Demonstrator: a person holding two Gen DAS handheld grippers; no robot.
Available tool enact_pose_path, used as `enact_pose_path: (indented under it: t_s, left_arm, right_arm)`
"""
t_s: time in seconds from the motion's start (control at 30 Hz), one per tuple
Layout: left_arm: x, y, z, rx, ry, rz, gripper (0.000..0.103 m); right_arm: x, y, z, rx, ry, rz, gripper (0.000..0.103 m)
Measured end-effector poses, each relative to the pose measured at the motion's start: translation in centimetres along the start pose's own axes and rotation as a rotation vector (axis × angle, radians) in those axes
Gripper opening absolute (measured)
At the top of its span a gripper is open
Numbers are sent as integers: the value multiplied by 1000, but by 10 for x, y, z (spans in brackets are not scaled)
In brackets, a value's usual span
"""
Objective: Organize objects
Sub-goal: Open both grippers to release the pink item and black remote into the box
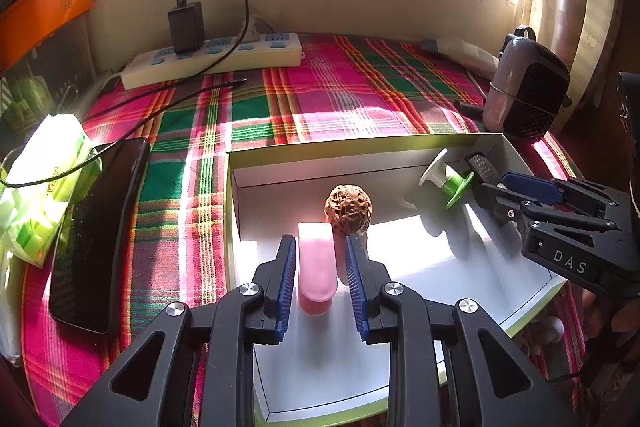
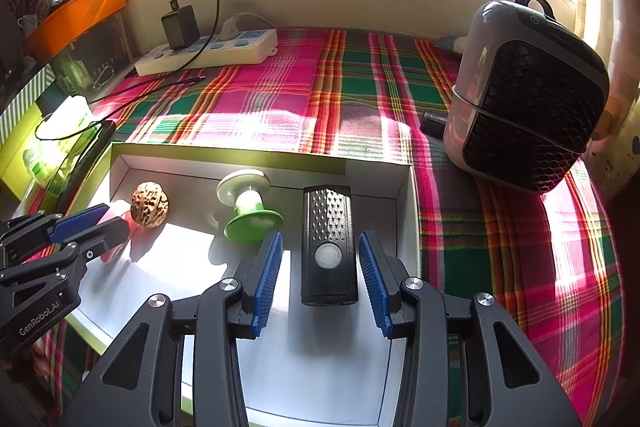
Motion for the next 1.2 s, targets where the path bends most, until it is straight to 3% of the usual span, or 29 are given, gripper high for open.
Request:
enact_pose_path:
  t_s: [1.2]
  left_arm:
    - [-19,45,76,-93,16,0,26]
  right_arm:
    - [6,42,79,-104,-1,-37,42]
Point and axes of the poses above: each gripper's, at about its wrist camera, not at the fingertips, and z roughly against the way its jaws point, x to its left, y to its underside, the point moved 9 cm from there along -z, roughly the way its jaws point, and after that the axes turned 8 degrees about y, right-handed, at the moved point
